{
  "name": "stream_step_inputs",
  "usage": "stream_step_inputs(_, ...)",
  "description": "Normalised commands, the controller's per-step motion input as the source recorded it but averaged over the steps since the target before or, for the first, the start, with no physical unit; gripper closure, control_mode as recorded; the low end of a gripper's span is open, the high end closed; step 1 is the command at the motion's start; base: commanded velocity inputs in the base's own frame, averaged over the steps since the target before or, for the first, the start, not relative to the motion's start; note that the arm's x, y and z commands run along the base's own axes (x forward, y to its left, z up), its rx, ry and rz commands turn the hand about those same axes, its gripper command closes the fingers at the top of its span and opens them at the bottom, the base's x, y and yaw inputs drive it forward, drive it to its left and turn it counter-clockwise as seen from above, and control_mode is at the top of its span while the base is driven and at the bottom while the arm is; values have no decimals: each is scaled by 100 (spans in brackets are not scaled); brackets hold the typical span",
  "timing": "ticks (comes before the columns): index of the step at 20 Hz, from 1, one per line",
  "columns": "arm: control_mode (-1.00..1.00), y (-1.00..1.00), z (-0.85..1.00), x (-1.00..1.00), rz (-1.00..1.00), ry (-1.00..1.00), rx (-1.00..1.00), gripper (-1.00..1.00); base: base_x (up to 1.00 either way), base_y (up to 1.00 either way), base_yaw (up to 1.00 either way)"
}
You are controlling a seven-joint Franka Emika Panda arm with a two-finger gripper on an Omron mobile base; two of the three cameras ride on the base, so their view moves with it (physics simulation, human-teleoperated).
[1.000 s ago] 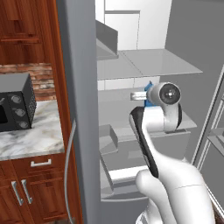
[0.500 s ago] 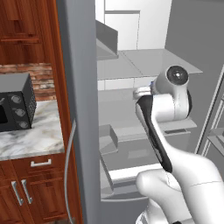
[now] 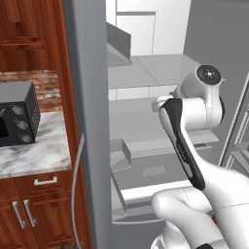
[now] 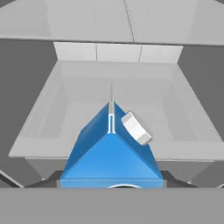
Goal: Take out the milk from the fridge and place it on the tray on the counter. Then take the sugar cube near the tray and place it in the tray.
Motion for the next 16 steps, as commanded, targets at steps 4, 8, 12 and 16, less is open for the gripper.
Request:
stream_step_inputs(4,-100,0,0,-55,0,-13,0,100,0,0,0)
stream_step_inputs(8,-100,0,0,-67,1,-11,0,100,0,0,0)
stream_step_inputs(12,-100,0,0,-72,0,-11,0,100,0,0,0)
stream_step_inputs(16,100,0,6,-33,0,-6,0,100,-18,2,0)
